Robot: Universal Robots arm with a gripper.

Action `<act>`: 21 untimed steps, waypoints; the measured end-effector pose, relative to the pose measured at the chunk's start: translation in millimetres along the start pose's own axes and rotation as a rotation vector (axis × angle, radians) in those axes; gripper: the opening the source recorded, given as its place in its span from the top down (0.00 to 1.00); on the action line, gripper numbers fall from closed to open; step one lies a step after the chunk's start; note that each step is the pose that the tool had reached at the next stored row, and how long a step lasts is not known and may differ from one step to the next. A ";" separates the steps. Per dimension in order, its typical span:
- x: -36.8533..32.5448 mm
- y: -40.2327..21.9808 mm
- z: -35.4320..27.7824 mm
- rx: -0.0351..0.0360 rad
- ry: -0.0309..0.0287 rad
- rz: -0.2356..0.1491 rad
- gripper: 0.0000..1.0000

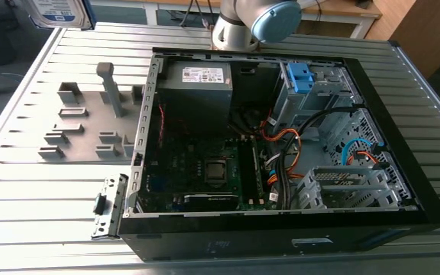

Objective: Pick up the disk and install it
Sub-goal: 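Pick up the disk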

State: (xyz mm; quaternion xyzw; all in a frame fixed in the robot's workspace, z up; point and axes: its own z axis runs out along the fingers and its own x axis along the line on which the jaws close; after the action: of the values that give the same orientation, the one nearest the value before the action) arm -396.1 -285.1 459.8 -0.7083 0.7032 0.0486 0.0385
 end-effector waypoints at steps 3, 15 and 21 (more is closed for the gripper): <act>-0.3 0.0 -0.1 -0.0006 0.0437 0.001 0.64; -1.9 0.2 -12.1 -0.0005 0.0743 0.001 0.64; -4.2 0.4 -30.4 -0.0007 0.0743 0.001 0.64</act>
State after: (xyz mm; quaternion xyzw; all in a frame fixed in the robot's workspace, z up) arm -396.1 -284.7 490.5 -0.7092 0.7045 0.0225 0.0121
